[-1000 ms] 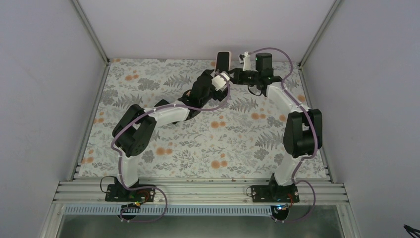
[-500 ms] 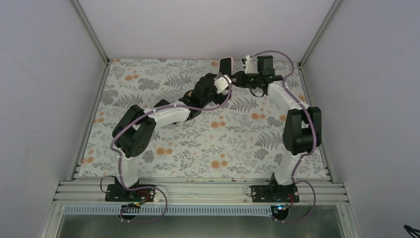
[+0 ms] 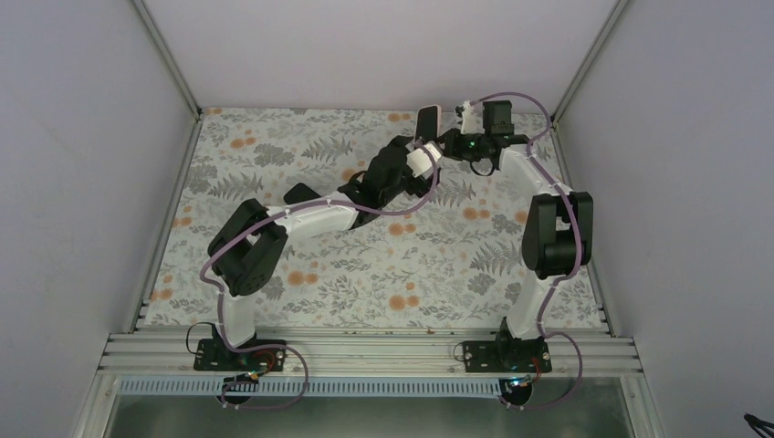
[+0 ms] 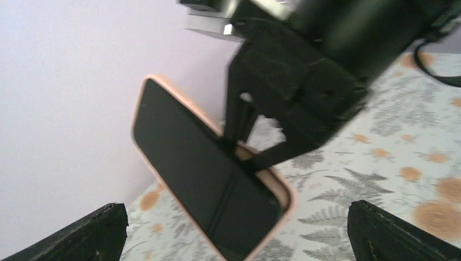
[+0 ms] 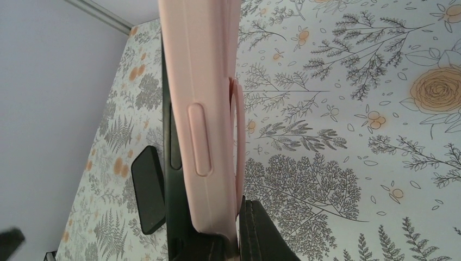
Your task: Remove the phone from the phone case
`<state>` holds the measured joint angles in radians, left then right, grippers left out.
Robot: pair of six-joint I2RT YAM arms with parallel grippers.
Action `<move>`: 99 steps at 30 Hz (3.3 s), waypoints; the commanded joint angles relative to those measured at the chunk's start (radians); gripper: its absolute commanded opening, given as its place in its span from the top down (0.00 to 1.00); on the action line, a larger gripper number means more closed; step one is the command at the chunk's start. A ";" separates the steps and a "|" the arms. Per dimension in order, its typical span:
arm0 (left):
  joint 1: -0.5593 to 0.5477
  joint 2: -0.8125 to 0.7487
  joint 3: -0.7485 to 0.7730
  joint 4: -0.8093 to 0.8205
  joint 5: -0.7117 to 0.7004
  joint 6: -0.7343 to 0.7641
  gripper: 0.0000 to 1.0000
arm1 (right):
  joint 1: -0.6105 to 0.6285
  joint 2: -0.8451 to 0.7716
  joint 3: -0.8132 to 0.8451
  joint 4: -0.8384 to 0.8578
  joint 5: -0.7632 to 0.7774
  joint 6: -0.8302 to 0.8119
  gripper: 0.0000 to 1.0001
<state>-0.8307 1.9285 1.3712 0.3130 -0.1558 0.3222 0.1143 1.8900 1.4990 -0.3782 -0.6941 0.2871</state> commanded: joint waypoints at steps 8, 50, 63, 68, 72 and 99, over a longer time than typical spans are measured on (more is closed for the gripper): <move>0.028 -0.003 -0.038 0.162 -0.171 0.104 0.00 | -0.007 -0.038 0.020 0.042 -0.052 -0.002 0.97; 0.008 0.091 0.054 0.084 -0.127 0.045 0.00 | -0.001 -0.038 0.024 0.066 -0.081 0.025 0.97; 0.016 0.142 0.119 0.063 -0.147 0.055 0.00 | 0.004 -0.044 0.017 0.065 -0.083 0.017 0.97; 0.018 0.146 0.099 0.086 -0.169 0.065 0.00 | 0.004 -0.052 0.017 0.065 -0.083 0.019 0.97; 0.030 0.140 0.090 0.112 -0.211 0.061 0.00 | 0.004 -0.058 0.014 0.067 -0.085 0.018 0.97; 0.102 0.305 0.131 0.623 -0.561 0.515 0.24 | 0.053 -0.145 -0.124 0.103 -0.085 0.069 0.97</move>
<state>-0.8322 2.1811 1.4521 0.8150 -0.5240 0.7368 0.1360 1.8278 1.4197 -0.1940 -0.6727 0.3676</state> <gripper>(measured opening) 0.798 0.061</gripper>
